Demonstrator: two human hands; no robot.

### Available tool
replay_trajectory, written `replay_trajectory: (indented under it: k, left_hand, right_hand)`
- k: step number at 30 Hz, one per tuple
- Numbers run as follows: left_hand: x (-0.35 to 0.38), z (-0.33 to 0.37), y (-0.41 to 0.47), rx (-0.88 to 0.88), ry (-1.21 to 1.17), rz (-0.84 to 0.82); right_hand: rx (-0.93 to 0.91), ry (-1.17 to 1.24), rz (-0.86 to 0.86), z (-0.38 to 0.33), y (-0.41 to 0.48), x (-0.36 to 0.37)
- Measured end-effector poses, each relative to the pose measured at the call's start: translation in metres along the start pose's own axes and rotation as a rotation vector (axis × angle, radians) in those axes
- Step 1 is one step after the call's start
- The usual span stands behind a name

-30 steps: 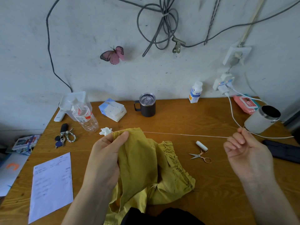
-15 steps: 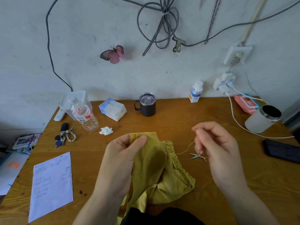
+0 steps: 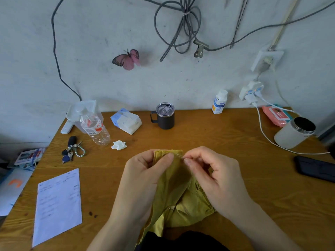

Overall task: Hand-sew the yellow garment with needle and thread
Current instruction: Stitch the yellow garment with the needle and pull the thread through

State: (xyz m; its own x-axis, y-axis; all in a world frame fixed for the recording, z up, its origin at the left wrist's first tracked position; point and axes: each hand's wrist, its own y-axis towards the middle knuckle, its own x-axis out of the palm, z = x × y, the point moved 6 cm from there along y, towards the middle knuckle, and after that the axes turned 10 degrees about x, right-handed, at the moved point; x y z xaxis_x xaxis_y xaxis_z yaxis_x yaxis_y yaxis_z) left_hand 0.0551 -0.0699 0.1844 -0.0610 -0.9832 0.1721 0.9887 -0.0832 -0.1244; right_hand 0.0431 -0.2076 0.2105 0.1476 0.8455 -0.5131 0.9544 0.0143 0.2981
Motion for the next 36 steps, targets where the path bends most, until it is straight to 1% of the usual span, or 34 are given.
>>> replay_trajectory:
  k: [9,13,15,18,20,23,28,33,36]
  left_hand:
    - [0.001,0.001,0.001,0.034,0.055,-0.014]
    - [-0.001,0.003,0.001,0.108,0.184,-0.015]
    - [-0.002,0.004,0.001,0.145,0.239,-0.016]
    - [-0.002,0.007,0.000,0.185,0.310,-0.030]
    - [-0.001,0.009,0.000,0.219,0.348,-0.039]
    - [-0.001,0.010,0.000,0.253,0.414,-0.025]
    - [-0.003,0.009,-0.002,0.306,0.527,0.075]
    - [0.009,0.009,-0.008,0.396,0.638,0.038]
    - [0.007,0.007,-0.006,0.346,0.595,0.027]
  right_hand:
    - [0.022,-0.041,-0.019,0.002,0.000,0.000]
    - [0.075,-0.058,-0.042,0.008,0.001,0.000]
    - [0.145,-0.018,-0.098,0.014,0.003,0.002]
    - [0.252,0.078,-0.262,0.021,0.003,0.007]
    - [0.286,0.112,-0.326,0.021,0.003,0.008]
    - [0.264,0.082,-0.275,0.017,0.004,0.005]
    - [0.187,-0.061,-0.131,0.010,0.001,0.002]
    - [0.141,-0.207,-0.086,0.006,-0.002,0.007]
    - [0.178,-0.170,-0.103,0.008,-0.002,0.007]
